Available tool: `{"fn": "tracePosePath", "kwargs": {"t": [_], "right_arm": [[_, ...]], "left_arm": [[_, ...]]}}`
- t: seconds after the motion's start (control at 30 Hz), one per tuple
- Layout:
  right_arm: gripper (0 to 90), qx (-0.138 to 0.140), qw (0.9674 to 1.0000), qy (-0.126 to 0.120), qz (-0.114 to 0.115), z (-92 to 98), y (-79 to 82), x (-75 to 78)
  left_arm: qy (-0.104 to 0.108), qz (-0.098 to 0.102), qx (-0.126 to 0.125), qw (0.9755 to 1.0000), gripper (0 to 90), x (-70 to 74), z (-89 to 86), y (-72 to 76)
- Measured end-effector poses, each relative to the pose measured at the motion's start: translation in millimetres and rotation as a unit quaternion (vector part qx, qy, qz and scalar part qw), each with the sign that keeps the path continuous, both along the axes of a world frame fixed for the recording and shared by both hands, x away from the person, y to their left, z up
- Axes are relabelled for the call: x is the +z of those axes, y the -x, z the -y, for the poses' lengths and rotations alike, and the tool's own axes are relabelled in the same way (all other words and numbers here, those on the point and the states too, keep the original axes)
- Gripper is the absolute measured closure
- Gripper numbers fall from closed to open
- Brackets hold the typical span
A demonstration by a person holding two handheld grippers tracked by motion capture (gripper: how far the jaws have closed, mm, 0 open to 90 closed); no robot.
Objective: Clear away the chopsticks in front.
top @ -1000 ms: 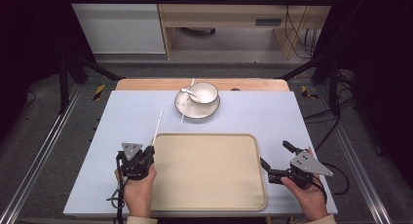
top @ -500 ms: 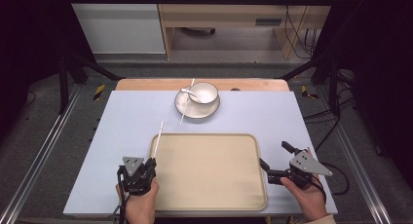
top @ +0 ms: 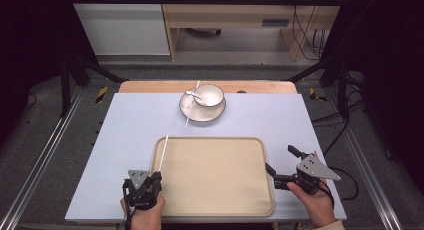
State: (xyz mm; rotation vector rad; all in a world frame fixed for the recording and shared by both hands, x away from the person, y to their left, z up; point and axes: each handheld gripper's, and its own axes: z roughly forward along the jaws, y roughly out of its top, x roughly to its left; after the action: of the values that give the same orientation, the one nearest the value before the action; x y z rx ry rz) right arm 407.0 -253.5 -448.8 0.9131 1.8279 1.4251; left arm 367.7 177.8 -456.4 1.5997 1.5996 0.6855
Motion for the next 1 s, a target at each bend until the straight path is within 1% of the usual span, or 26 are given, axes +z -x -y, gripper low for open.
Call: {"fn": "tracePosePath", "kwargs": {"t": [0.13,0.27,0.33,0.43,0.47,0.53,0.63,0.77,1.0], "right_arm": [[3.6,0.002,1.0,0.002,-0.001,-0.9,0.2,-0.1],[3.8,0.003,1.0,0.001,-0.002,-1.5,0.2,-0.3],[3.8,0.004,1.0,0.001,-0.003,-1.8,0.4,-0.3],[3.9,0.004,1.0,0.001,-0.003,-1.9,0.5,-0.2],[3.9,0.005,1.0,0.002,-0.003,-1.9,0.4,-0.3],[4.0,0.006,1.0,0.003,-0.003,-2.0,0.3,-0.3],[4.0,0.007,1.0,0.002,-0.003,-2.3,0.3,-0.3],[4.0,0.007,1.0,0.002,-0.003,-2.7,0.6,-0.4],[4.0,0.008,1.0,0.003,-0.004,-3.2,0.2,-0.8]], "left_arm": [[0.001,-0.007,0.001,1.0,84.9,-3.2,1.2,0.6],[-0.004,-0.011,0.004,0.9999,84.9,-5.4,0.2,1.5],[-0.001,-0.014,0.004,0.9999,84.8,-7.3,-1.2,1.4],[-0.001,-0.014,0.013,0.9998,84.9,-9.4,-3.5,1.1],[-0.004,-0.017,0.015,0.9997,84.9,-9.9,-5.2,1.1],[0.0,-0.018,0.021,0.9996,84.8,-12.2,-7.6,0.8],[0.001,-0.024,0.021,0.9995,84.8,-15.8,-8.7,1.1],[0.004,-0.026,0.023,0.9994,84.8,-18.8,-7.8,0.5],[0.005,-0.025,0.025,0.9993,84.7,-20.0,-7.9,-1.9]]}}
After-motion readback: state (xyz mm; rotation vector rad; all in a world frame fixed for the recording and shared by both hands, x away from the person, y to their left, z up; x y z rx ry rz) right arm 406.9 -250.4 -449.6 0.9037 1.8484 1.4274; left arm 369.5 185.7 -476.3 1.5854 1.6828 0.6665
